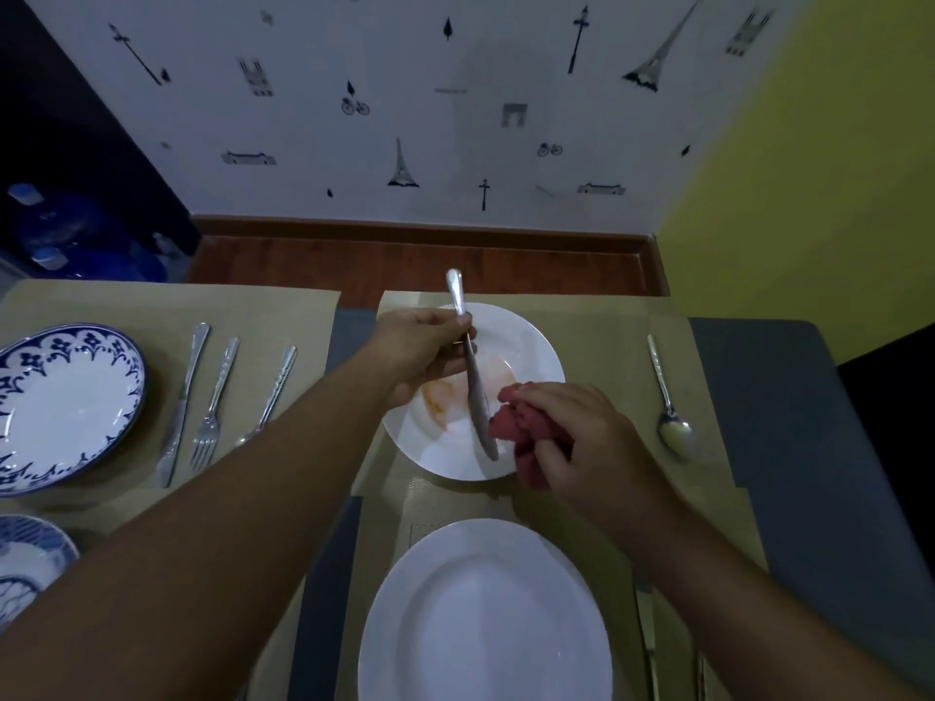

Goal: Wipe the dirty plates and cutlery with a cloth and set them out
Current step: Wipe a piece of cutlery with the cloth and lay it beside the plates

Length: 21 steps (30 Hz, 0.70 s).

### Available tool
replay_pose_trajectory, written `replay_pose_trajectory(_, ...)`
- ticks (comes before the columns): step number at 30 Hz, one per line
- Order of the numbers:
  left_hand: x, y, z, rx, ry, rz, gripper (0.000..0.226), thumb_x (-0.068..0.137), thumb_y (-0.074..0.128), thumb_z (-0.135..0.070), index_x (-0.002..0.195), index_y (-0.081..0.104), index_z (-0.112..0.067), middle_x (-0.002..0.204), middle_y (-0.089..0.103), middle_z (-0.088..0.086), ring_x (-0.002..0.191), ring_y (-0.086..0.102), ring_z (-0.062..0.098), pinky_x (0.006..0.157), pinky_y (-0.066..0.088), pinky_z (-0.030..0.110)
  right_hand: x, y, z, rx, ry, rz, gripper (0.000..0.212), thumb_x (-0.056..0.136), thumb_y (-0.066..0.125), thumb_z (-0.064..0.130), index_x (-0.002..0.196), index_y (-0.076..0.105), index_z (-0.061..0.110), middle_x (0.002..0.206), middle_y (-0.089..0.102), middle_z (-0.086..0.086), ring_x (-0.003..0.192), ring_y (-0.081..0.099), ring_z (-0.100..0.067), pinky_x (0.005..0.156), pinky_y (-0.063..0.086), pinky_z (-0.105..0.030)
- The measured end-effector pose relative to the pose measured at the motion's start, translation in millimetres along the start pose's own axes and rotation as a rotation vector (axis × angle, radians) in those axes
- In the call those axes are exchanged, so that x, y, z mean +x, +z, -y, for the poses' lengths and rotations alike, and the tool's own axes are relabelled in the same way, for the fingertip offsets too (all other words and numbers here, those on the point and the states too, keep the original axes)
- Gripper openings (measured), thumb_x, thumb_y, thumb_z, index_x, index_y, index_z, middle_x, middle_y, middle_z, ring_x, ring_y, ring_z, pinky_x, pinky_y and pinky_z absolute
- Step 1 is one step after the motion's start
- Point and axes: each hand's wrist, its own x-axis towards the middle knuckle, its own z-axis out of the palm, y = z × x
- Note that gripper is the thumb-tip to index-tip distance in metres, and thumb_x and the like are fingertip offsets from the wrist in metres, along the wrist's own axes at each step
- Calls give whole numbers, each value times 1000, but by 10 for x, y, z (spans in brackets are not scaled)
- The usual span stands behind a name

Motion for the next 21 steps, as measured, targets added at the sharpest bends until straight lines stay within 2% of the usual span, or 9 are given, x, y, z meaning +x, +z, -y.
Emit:
replay_pose_trajectory(3,17,242,27,53,19,0,19,92,70,-9,108,71,2,96,75,15,80,73,22,74,63,35,-108,-95,-64,19,48,-18,49,83,63,0,127,62,22,122,62,11,116,49,-4,100,39,-15)
replay_pose_trajectory(5,20,462,51,75,36,4,18,93,68,-5,109,70,3,96,74,16,81,73,23,74,63,35,-202,-165,-142,25,79,-24,48,84,61,1,127,62,21,121,62,10,116,49,-3,100,38,-13)
replay_pose_trajectory(9,66,932,148,163,53,-14,20,91,69,0,110,70,2,99,74,19,85,75,27,77,63,37,-408,-323,-389,6,140,-59,46,81,56,7,124,64,20,120,64,8,115,53,-6,102,43,-23)
replay_pose_trajectory(12,147,1237,258,278,84,-39,20,91,66,4,110,70,2,100,73,19,90,74,30,79,63,39,-565,-443,-555,1,200,-83,48,79,52,13,125,64,21,120,64,8,114,51,-2,102,40,-19)
replay_pose_trajectory(17,293,1633,463,416,94,-53,12,91,65,5,96,74,0,95,74,21,87,74,33,79,63,42,-731,-575,-805,18,222,-104,50,76,54,5,123,65,20,120,64,8,115,51,-4,103,34,-13)
replay_pose_trajectory(21,414,1855,592,484,70,-74,17,86,69,5,98,77,-4,96,75,17,88,73,29,84,62,41,-811,-639,-959,40,207,-124,51,75,56,2,121,67,19,119,65,9,114,53,-7,102,35,-15)
